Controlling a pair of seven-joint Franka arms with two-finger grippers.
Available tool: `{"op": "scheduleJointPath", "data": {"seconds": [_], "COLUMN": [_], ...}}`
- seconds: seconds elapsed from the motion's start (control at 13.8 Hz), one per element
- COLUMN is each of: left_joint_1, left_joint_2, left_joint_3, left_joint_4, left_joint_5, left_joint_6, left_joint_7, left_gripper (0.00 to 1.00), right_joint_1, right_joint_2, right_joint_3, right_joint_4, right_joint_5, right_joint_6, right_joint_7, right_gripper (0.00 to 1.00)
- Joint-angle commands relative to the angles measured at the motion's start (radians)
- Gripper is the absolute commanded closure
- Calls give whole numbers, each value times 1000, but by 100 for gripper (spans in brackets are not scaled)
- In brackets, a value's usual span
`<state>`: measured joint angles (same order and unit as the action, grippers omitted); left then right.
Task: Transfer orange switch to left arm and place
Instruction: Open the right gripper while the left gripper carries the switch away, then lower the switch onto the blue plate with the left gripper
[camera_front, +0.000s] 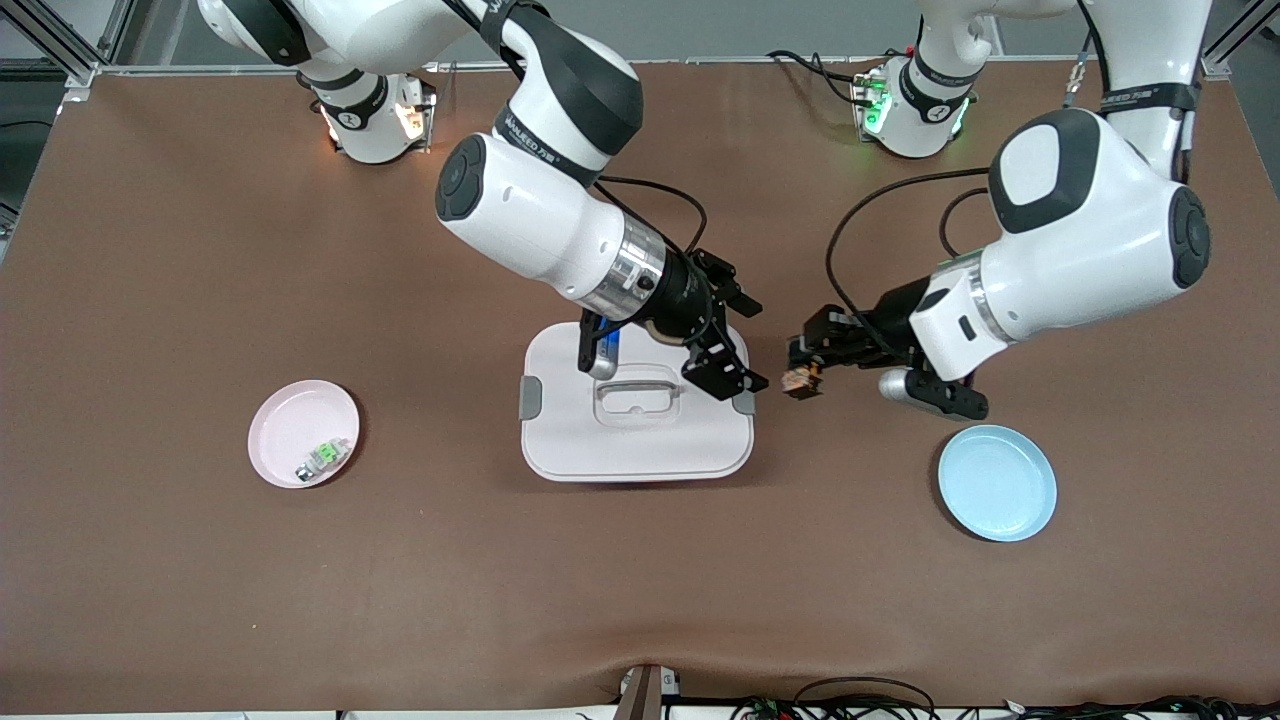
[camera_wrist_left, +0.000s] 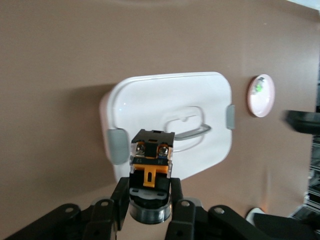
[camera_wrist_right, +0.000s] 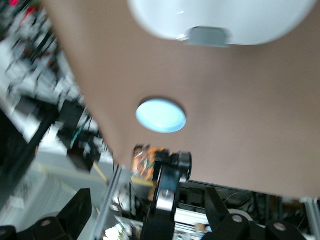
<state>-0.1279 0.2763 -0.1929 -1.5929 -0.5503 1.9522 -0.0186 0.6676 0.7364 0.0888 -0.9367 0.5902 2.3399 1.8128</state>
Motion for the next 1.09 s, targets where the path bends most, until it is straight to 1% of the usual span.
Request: {"op": "scheduleJointPath", "data": {"seconds": [0.0, 0.07, 0.29, 0.44, 0.51, 0.58, 0.73, 0.8, 0.87, 1.02], "left_joint_1": [51, 85, 151, 197, 215, 238, 267, 278, 297, 314], "left_joint_2": [-14, -14, -6, 0, 15, 21, 49, 64, 86, 124], "left_joint_3": [0, -2, -2, -2, -2, -2, 0, -2, -2, 0], "left_joint_4": [-1, -2, -6, -9, -9, -9, -10, -10, -9, -9], "left_joint_5": [76, 99, 183, 222, 239, 259, 312, 357, 400, 444], "left_joint_6": [-67, -82, -119, -131, -131, -131, -131, -131, -130, -116], "left_joint_7": [92, 132, 262, 360, 406, 455, 526, 563, 603, 678], "left_gripper": [100, 100, 100, 100, 100, 100, 100, 100, 100, 100], "right_joint_1": [-6, -8, -20, -39, -46, -48, -45, -40, -43, -48], "right_joint_2": [14, 15, 15, 6, 3, 0, -14, -18, -20, -32], "right_joint_3": [40, 40, 34, 29, 14, -9, -8, -10, -12, -14], "right_joint_4": [16, 13, 12, 12, 12, 12, 12, 12, 12, 13], "right_joint_5": [16, 16, 5, 3, -12, -64, -223, -275, -306, -361], "right_joint_6": [38, 36, -2, -113, -182, -242, -306, -339, -367, -434], "right_joint_7": [-372, -479, -538, -738, -826, -890, -1086, -1187, -1283, -1461], "right_gripper": [0, 0, 0, 0, 0, 0, 0, 0, 0, 0]}}
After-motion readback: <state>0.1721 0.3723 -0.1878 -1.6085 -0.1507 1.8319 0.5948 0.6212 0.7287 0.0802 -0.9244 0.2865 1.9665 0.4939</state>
